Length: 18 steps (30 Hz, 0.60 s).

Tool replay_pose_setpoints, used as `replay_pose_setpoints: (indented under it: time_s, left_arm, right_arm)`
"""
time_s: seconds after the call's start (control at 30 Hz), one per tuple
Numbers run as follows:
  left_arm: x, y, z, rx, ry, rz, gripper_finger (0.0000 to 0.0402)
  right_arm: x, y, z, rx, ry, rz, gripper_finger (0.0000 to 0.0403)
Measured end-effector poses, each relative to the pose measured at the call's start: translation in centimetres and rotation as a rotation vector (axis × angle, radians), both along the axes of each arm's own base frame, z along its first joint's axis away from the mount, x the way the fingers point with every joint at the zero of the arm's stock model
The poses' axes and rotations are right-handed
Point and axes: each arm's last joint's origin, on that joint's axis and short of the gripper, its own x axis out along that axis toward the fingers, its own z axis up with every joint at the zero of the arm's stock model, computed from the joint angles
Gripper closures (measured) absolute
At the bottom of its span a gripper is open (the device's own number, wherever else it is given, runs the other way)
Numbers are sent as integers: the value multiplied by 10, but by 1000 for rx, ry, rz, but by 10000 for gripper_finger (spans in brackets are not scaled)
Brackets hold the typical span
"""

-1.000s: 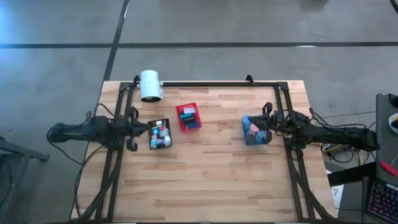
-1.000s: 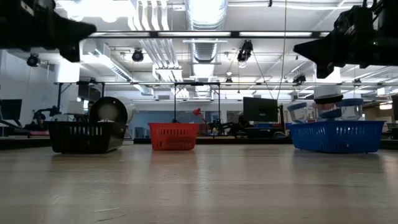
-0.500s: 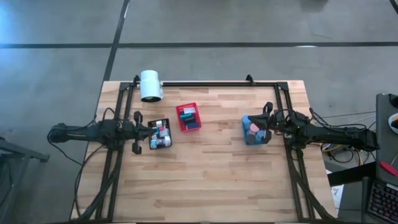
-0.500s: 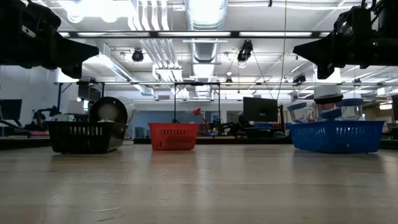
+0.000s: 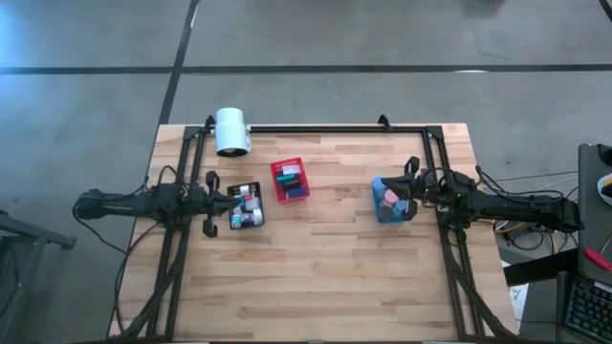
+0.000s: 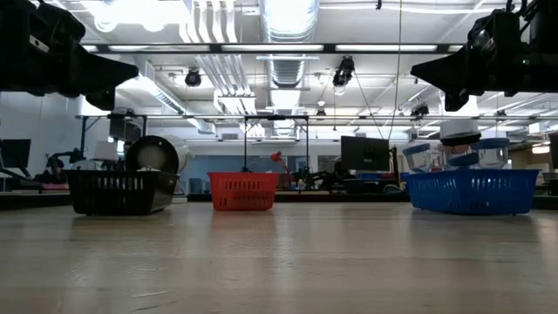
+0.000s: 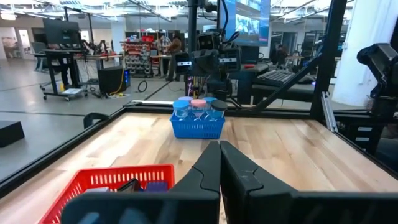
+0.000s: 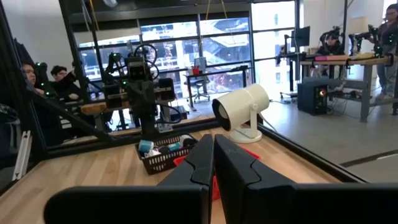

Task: Pick & Place Office items
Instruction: Return to Home Position

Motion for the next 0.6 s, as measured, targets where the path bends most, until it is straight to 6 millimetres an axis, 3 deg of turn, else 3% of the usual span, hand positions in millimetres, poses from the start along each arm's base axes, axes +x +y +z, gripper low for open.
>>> replay_pose_setpoints:
  time_s: [0.6]
  left_arm:
    - [0,0,0,3,3,4,390]
  right_arm:
    - [0,0,-2,7,16,1,394]
